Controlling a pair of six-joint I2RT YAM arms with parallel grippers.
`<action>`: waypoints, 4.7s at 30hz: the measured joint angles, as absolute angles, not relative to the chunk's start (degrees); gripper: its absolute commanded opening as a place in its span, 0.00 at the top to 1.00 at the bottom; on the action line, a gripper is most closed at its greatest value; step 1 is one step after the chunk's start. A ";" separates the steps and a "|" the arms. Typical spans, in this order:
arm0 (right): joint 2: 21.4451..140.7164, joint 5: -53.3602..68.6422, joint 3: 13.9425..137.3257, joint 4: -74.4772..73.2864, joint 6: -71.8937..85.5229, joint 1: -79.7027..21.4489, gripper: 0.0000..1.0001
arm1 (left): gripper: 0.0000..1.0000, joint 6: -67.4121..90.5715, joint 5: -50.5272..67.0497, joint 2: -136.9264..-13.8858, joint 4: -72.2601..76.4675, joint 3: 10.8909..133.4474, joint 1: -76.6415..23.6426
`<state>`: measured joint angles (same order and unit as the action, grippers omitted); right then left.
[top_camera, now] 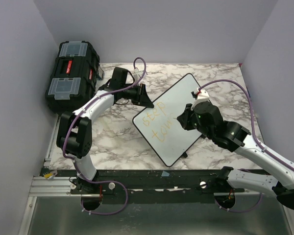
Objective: Write a sentence on the whiteboard
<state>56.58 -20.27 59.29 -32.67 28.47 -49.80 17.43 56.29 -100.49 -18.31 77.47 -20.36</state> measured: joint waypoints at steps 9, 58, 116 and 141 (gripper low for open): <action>56.23 -20.32 58.85 -32.71 28.51 -49.80 0.99 | 0.83 17.47 57.23 -101.62 -19.09 77.47 -20.58; 45.67 -25.91 49.52 -32.58 31.53 -49.80 0.99 | 1.00 16.97 49.54 -97.03 -26.35 80.75 -24.14; 43.59 -35.31 46.57 -24.12 25.96 -49.84 0.99 | 1.00 16.53 42.68 -93.95 -27.24 80.75 -27.11; 45.34 -30.55 45.23 -20.36 23.49 -51.70 0.99 | 1.00 16.53 41.43 -93.84 -28.23 80.75 -27.14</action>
<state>45.34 -30.55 45.23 -20.36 23.49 -51.70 16.53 41.43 -93.84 -28.23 80.75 -27.14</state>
